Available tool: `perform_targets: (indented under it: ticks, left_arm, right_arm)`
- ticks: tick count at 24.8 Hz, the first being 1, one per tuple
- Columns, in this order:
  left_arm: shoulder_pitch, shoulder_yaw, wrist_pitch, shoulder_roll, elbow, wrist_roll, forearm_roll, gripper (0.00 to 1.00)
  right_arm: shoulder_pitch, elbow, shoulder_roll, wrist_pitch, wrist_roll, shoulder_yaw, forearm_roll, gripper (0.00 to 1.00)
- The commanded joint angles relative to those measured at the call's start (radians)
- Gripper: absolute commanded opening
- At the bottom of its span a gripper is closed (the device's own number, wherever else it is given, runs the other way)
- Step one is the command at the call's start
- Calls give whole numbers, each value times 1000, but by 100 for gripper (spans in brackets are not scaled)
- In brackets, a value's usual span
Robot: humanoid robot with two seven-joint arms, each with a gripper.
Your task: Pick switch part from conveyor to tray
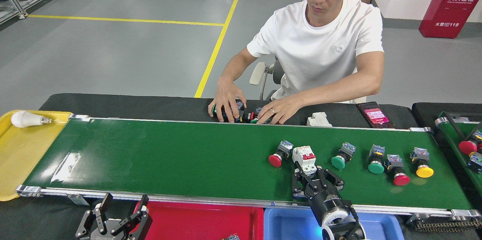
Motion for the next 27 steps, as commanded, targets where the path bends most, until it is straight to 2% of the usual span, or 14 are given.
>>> perform_targets:
  ticks: [1, 3, 6, 7, 10, 12, 15, 17, 18, 19, 20, 24, 27]
  left_arm:
    - [-31, -48, -15, 29, -8, 3, -4, 100]
    - [-80, -122, -15, 49, 12, 3, -33, 100]
    - [-180, -188, -17, 45, 99, 3, -97, 100]
    - [-204, -200, -17, 41, 116, 3, -105, 100]
    - [-301, -275, -10, 35, 188, -3, -125, 100]
    - [-364, -317, -6, 21, 263, -9, -125, 100]
    - [-419, -333, -6, -19, 351, -20, -128, 100]
    - [-444, -343, -4, -33, 385, -23, -128, 100]
    - [-464, -355, -4, -40, 400, -23, -131, 100]
    - [-481, -364, -1, -45, 417, -23, -143, 100]
    - [-496, -366, 2, -56, 438, -23, -160, 100]
    - [-547, -369, 6, -97, 518, -21, -206, 100]
    - [-582, -376, 8, -116, 572, -21, -208, 100]
  right_arm:
    - [-3, -70, -14, -36, -3, -5, -30, 10]
    - [40, -157, -62, -102, 0, -8, -76, 11]
    - [174, -295, -150, -249, 5, -17, -168, 14]
    - [203, -301, -173, -298, 3, -22, -192, 15]
    - [287, -300, -239, -576, -5, -65, -272, 20]
    - [362, -300, -235, -792, -5, -158, -300, 26]
    - [450, -300, -227, -795, -8, -265, -304, 26]
    - [480, -292, -230, -795, -8, -339, -311, 29]
    - [494, -280, -227, -795, -3, -385, -309, 36]
    - [511, -277, -223, -795, 0, -416, -309, 62]
    - [525, -277, -216, -795, 8, -436, -309, 98]
    - [528, -280, -210, -795, 28, -476, -317, 98]
    - [493, -283, -183, -795, 31, -519, -361, 98]
